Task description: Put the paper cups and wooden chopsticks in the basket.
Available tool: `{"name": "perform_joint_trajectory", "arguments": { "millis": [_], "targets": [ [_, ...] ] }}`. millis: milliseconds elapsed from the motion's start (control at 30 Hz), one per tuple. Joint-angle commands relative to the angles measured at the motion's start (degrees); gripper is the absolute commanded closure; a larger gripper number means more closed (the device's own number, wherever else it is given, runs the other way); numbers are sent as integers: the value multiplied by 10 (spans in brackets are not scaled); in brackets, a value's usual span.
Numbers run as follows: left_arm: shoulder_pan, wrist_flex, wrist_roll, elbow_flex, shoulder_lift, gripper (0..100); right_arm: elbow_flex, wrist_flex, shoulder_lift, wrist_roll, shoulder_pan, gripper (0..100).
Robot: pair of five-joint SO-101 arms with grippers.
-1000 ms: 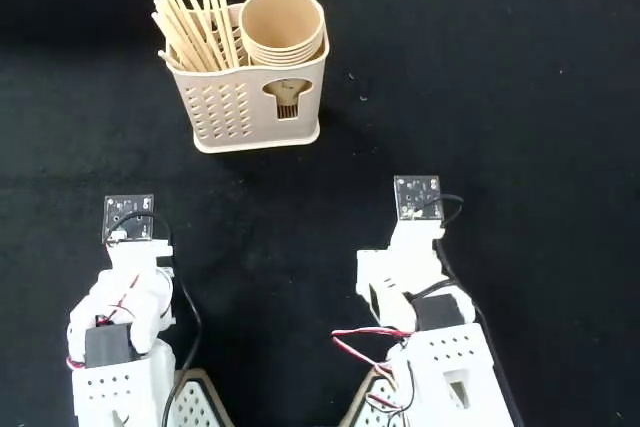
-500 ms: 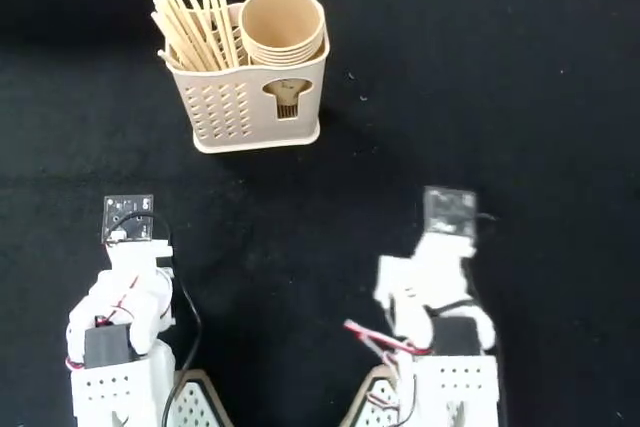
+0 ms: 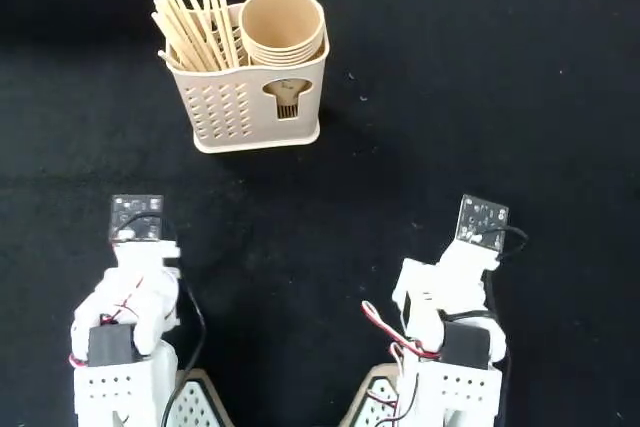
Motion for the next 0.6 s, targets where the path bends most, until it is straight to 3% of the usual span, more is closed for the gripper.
{"name": "perform_joint_trajectory", "arguments": {
  "millis": [0, 267, 567],
  "targets": [
    [68, 15, 1, 8, -9, 968, -6, 4, -47, -4, 6, 984],
    [-4, 15, 2, 8, -9, 968, -6, 4, -47, -4, 6, 984],
    [-10, 14, 2, 8, -5, 968, -6, 4, -47, -5, 7, 984]
  ]
}}
